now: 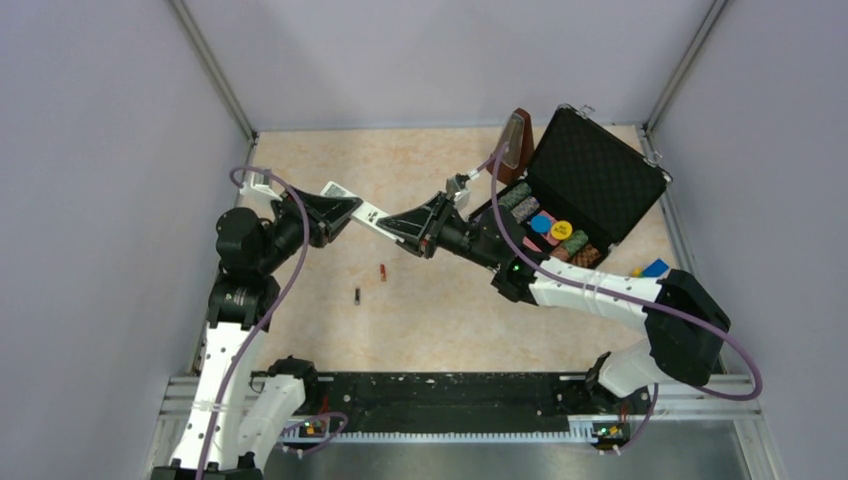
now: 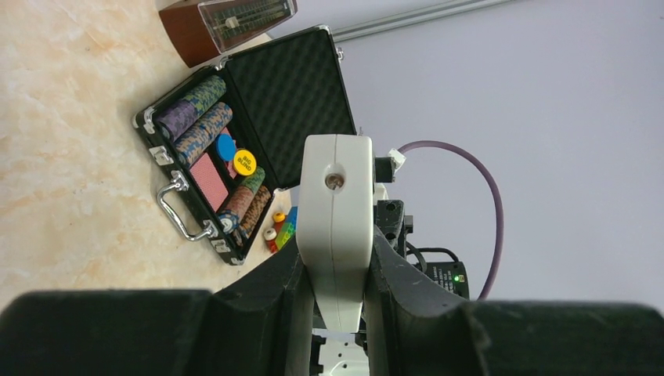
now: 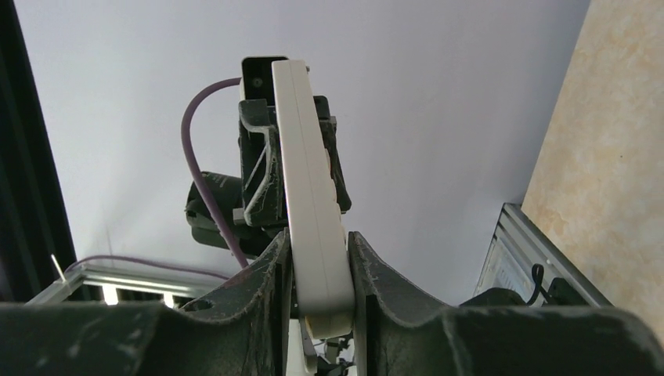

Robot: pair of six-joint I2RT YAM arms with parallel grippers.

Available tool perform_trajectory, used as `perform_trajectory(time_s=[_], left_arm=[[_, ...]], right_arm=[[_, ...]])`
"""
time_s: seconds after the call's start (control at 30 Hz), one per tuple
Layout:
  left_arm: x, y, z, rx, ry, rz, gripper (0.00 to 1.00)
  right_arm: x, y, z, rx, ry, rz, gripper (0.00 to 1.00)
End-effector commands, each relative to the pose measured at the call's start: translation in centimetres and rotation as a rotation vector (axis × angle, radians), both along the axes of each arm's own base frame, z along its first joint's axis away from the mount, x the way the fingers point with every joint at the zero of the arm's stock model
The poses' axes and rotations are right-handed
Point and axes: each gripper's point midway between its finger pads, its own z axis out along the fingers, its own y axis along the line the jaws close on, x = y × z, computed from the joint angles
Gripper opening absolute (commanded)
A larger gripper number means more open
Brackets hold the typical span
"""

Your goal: Load the batteries into the remote control

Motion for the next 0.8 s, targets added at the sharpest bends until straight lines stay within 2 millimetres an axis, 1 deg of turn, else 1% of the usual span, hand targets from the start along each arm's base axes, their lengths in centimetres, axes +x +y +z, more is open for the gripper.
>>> perform_trajectory(time_s=[0.0, 0.1, 0.23, 0.33, 0.43, 0.57, 0.77], left_arm=[[0.7, 1.6, 3.5, 0.005, -0.198, 0.097, 0.0], [0.5, 1.4, 2.9, 0.016, -0.198, 0.08, 0.0], [0.5, 1.3, 2.4, 0.045, -0.209, 0.073, 0.0], [0.7, 1.2, 2.0, 0.058, -0.205, 0.061, 0.0], [1.0, 1.0, 1.6, 0.069, -0.197, 0.048, 0.0], [1.2, 1.3, 1.1, 0.107, -0.204, 0.063, 0.0], [1.1, 1.5, 0.2, 0.202, -0.227, 0.058, 0.0]], right_arm=[[1.3, -0.3, -2.4, -0.117, 0.081, -0.036, 0.29], [1.4, -0.1, -3.1, -0.147, 0.095, -0.035, 0.35], [1.4, -0.3, -4.1, -0.178, 0.115, -0.044, 0.45], [1.4, -0.7, -4.5, -0.192, 0.12, -0.055, 0.47], [1.5, -0.7, -4.7, -0.193, 0.12, -0.058, 0.46], [1.5, -0.7, -5.3, -0.211, 0.131, -0.059, 0.34], [1.2, -1.4, -6.3, -0.253, 0.133, -0.069, 0.33]])
